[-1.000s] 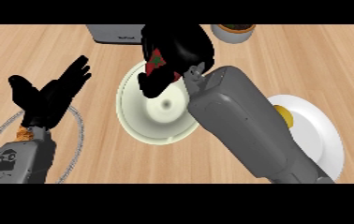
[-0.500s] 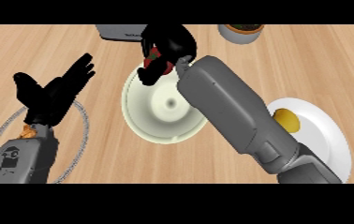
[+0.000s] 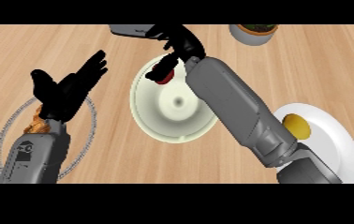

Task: Pick the tomato from the plate and place it in the bowl

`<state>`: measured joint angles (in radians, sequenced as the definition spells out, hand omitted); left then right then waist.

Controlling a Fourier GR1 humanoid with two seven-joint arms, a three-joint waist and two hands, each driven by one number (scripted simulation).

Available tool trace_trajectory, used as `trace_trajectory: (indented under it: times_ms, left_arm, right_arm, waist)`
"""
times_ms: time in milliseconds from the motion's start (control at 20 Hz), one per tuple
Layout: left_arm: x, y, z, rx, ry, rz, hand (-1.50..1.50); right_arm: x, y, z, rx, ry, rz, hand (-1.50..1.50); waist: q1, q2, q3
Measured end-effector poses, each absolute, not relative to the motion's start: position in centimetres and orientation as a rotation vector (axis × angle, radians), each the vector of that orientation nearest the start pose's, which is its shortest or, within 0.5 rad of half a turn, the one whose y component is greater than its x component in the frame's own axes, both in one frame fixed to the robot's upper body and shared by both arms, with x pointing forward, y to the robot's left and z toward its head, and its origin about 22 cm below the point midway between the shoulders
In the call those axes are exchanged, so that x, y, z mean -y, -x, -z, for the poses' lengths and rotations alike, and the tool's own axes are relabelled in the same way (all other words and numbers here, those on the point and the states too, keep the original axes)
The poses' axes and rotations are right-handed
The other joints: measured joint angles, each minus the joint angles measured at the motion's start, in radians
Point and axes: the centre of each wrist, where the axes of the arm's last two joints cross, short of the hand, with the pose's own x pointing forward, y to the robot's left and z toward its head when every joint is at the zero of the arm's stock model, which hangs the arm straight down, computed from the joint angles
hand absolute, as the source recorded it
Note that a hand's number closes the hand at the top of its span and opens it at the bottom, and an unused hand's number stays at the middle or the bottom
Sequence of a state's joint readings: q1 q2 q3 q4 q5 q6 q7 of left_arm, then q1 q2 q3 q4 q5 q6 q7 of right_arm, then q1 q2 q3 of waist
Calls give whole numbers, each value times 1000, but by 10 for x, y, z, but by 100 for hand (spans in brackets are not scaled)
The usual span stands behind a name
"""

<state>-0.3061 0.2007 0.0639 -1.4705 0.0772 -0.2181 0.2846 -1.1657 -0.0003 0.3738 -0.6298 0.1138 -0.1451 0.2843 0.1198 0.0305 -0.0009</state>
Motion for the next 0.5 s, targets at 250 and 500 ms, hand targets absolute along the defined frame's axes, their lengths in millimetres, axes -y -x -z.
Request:
trace_trajectory:
  times_ms: [250, 500]
  left_arm:
    - [-262, -315, -74, 1457, 45, 317, 0]
    - [-257, -315, -70, 1455, 44, 308, 0]
  right_arm:
    - [25, -420, -124, 1555, 219, -738, -150]
    - [25, -425, -123, 1634, 280, -637, -150]
  waist:
    - [6, 1, 0]
    - [-4, -1, 0]
